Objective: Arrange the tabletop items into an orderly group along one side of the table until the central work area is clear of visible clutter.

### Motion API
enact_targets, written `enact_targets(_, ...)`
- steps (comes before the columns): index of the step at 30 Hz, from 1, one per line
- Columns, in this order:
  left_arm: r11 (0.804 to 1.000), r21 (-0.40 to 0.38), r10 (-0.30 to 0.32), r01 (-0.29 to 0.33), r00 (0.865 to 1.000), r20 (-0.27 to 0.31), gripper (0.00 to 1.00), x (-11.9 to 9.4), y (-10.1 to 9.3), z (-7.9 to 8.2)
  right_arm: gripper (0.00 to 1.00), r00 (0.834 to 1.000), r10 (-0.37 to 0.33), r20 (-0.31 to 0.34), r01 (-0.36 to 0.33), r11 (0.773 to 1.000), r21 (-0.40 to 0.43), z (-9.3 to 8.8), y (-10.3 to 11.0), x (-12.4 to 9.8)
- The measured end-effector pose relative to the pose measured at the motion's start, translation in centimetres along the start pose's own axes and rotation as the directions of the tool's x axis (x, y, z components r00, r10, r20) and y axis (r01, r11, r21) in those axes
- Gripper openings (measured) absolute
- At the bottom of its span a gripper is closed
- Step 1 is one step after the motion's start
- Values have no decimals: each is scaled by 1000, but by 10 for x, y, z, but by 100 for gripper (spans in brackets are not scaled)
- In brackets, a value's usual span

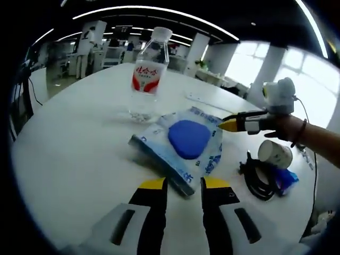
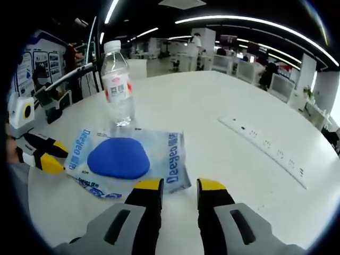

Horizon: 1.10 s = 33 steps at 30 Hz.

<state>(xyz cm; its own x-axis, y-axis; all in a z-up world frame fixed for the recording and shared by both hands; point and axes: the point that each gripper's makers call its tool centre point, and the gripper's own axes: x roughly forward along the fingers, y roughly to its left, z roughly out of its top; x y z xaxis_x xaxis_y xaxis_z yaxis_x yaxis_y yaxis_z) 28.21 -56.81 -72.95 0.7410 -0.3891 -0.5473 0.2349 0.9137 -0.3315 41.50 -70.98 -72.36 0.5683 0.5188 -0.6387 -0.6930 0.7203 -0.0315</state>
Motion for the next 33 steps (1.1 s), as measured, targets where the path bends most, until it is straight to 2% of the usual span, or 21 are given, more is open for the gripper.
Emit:
enact_targets(6, 999, -24, 27, -27, 1000, -8, 18, 2, 4, -5, 17, 1000, -2, -6, 2, 1000, 3, -1, 2, 1)
enact_targets(9, 1000, -8, 22, -22, 1000, -12, 16, 3, 1, -6, 14, 1000, -1, -13, 1, 1000, -21, -2, 2, 1)
enact_targets(13, 999, -25, 19, -19, 1000, -15, 12, 5, -1, -8, 11, 1000, -3, -19, 3, 1000, -15, -3, 1, 0)
enact_targets(21, 996, -84, 5, -7, 1000, -19, 7, 5, 0, -7, 7, 1000, 7, -23, -6, 999, 43, -5, 1, -5)
enact_targets(25, 997, -75, 4, -6, 1000, -21, 4, 4, 1, -5, 2, 1000, 11, -15, -10, 997, 74, -3, 0, -9)
enact_targets(28, 995, -95, 7, -9, 1000, -16, 3, 3, 4, -2, 1, 1000, 22, -5, -21, 992, 123, -3, 1, -12)
enact_targets(33, 995, -103, 18, -19, 1000, -12, 1, 0, 12, 1, 0, 999, 40, -4, -39, 988, 147, -5, 5, -16)
